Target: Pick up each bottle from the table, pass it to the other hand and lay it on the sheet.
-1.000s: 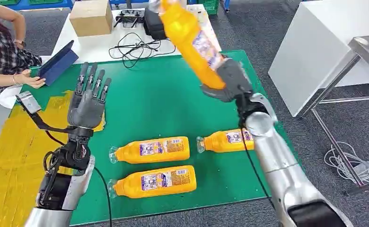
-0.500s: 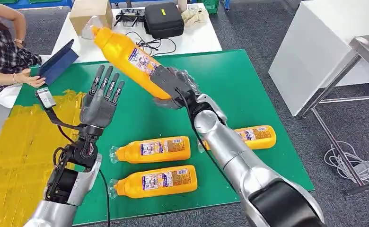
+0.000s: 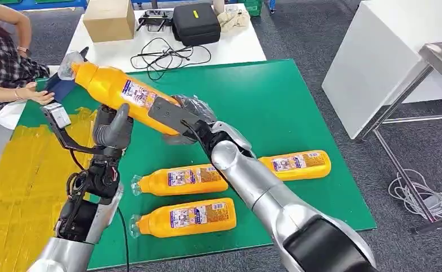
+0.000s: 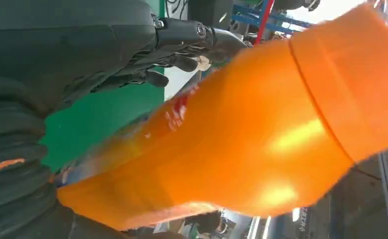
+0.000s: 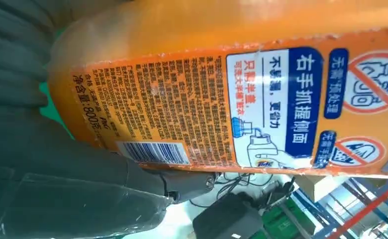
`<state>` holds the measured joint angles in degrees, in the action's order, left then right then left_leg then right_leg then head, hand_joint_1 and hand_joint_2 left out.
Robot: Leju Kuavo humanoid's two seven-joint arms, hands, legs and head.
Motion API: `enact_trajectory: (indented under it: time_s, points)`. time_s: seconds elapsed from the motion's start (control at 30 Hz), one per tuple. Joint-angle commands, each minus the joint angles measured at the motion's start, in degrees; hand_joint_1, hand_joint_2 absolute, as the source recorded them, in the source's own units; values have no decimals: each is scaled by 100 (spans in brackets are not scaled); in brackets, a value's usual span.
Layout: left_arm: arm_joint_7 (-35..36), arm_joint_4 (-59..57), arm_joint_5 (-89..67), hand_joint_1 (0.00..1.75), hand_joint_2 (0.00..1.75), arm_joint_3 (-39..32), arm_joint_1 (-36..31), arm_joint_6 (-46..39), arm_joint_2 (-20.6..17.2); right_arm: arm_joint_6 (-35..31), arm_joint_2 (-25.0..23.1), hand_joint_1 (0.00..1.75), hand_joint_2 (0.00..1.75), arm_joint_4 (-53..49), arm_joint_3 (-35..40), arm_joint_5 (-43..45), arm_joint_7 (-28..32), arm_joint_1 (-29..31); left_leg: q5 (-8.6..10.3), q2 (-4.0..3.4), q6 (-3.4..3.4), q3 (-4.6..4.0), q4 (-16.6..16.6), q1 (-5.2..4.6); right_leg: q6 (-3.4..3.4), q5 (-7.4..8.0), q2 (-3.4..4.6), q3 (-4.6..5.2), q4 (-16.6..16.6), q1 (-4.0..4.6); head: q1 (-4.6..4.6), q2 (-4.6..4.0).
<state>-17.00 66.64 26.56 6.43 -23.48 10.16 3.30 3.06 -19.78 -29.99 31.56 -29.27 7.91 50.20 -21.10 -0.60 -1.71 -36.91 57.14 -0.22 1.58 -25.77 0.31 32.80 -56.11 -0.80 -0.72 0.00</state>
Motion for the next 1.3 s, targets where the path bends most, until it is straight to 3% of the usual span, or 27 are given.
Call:
enact_trajectory:
  time_s: [0.03, 0.23, 0.43, 0.6, 0.93, 1.1, 1.13, 1.17, 1.3]
  points:
    - [8, -373, -10, 0, 175, 130, -284, -35, -37, 40, -22, 175, 175, 335, 266, 6, -25, 316, -14, 13, 16, 16, 19, 13, -10, -11, -10, -23, -8, 12, 0, 2]
    - [-131, -240, -519, 0, 175, 292, -287, -296, -19, 188, -22, 175, 175, 267, 617, 81, -211, 303, -8, 12, 13, 6, 11, 8, -8, -7, -8, -11, -6, 8, 0, 2]
    - [-57, -115, -866, 0, 175, 386, -369, -551, 65, 343, -22, 175, 175, 143, 1542, 171, -524, 227, -8, 16, 11, 4, 13, 8, -8, -9, -14, -11, -7, 8, 0, 2]
    - [97, -387, -564, 0, 175, 494, -564, -220, 69, 287, -22, 175, 175, 125, 2312, 514, -758, 256, -4, 10, 9, 2, 8, 5, -6, -5, -9, -4, -5, 5, -2, 2]
    - [51, -688, -456, 0, 175, 757, -855, -367, 113, 332, -22, 175, 175, -5, 3184, 897, -932, 223, 0, 17, 9, 1, 6, 8, -7, -5, -20, -5, 0, 7, 0, 2]
    - [50, -697, -449, 0, 175, 781, -842, -377, 112, 290, -22, 175, 175, 46, 3280, 894, -926, 251, -13, 34, 23, 17, 19, 20, -16, -17, -35, -29, -5, 18, -2, 2]
    - [26, -683, -443, 166, 175, 810, -840, -350, 111, 294, -22, 175, 175, 67, 3320, 914, -915, 283, -1, 16, 11, 1, 7, 9, -7, -5, -19, -5, 1, 8, 0, 2]
    - [20, -681, -447, 175, 175, 830, -841, -339, 102, 294, -22, 175, 175, 78, 3344, 930, -909, 294, -3, 21, 13, 3, 10, 11, -9, -8, -24, -9, -1, 10, -2, 2]
    - [20, -681, -447, 175, 175, 830, -841, -339, 102, 294, -22, 175, 175, 78, 3344, 930, -909, 294, -6, 21, 15, 7, 12, 14, -10, -10, -26, -15, -1, 13, 0, 2]
